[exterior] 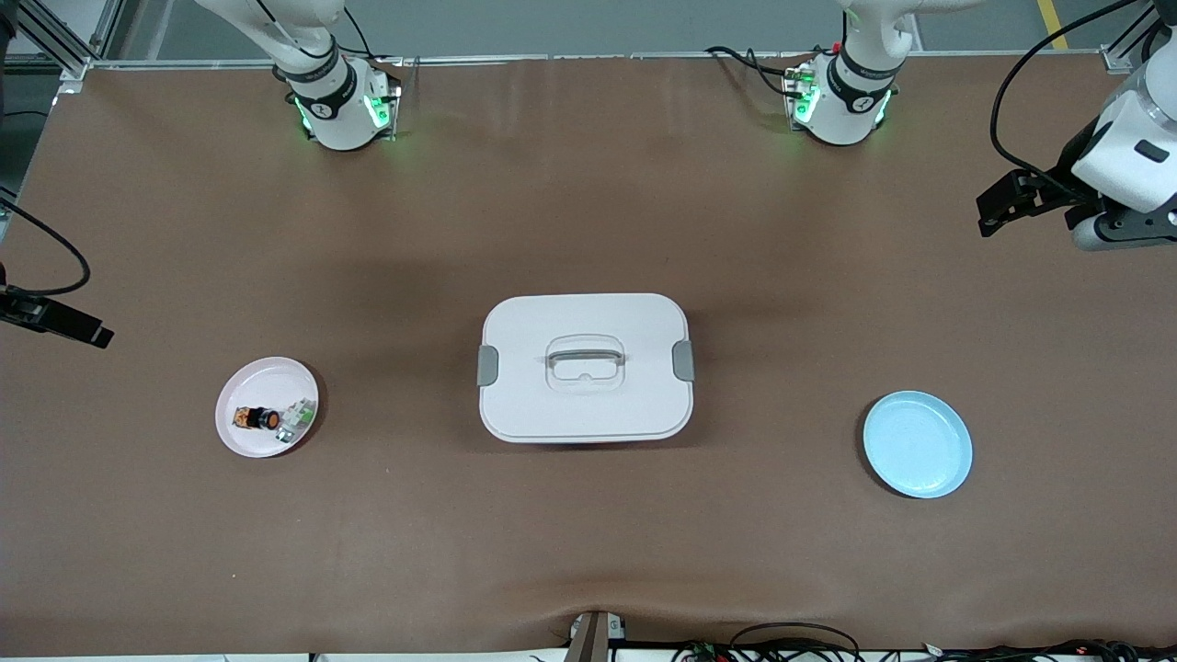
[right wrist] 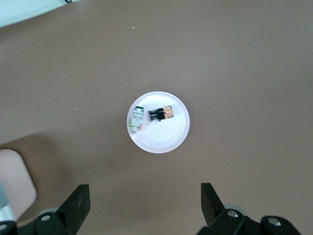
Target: Transfer orange switch to right arm and place
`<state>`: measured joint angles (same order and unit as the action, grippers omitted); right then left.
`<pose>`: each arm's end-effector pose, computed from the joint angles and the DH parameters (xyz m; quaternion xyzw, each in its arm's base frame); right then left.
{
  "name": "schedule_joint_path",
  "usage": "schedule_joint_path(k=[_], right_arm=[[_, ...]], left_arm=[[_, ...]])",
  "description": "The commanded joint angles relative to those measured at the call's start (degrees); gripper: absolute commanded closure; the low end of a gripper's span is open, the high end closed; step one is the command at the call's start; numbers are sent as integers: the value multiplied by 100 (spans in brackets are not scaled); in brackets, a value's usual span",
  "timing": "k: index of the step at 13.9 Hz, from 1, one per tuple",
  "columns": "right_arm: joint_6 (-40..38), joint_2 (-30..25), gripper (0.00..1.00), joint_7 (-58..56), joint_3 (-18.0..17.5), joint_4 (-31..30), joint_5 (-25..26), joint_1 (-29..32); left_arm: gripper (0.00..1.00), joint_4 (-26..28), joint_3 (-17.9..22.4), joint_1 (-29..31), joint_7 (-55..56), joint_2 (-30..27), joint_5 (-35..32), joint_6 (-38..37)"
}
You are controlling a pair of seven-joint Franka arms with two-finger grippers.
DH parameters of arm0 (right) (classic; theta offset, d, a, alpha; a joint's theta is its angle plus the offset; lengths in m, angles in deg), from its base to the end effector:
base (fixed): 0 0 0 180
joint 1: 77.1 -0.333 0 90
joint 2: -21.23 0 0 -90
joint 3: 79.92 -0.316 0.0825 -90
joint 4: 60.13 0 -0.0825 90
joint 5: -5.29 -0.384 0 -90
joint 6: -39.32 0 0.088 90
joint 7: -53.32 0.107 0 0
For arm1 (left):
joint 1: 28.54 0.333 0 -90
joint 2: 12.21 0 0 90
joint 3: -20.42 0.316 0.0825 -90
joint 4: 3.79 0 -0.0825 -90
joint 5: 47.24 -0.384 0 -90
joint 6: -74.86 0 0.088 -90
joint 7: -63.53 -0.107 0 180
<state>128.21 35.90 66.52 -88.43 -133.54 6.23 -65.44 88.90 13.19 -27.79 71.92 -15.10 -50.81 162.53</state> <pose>0.6278 -0.0497 0.6088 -0.9894 0.1449 -0.0075 0.0112 0.5314 -0.0552 0.6264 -0.9991 -0.0175 0.0142 0.0365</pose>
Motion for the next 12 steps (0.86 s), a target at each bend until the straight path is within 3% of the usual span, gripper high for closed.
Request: schedule_joint_path(k=[1,12], right_arm=[[-414,-227,0,-761,24,11,-217,73],[-715,-342,0,-1188,-2,-6,-226,135]], left_arm=[[0,-23,2,39,-214,-98,75,-48],[0,-164,46,57,-241,-71,269,-101]])
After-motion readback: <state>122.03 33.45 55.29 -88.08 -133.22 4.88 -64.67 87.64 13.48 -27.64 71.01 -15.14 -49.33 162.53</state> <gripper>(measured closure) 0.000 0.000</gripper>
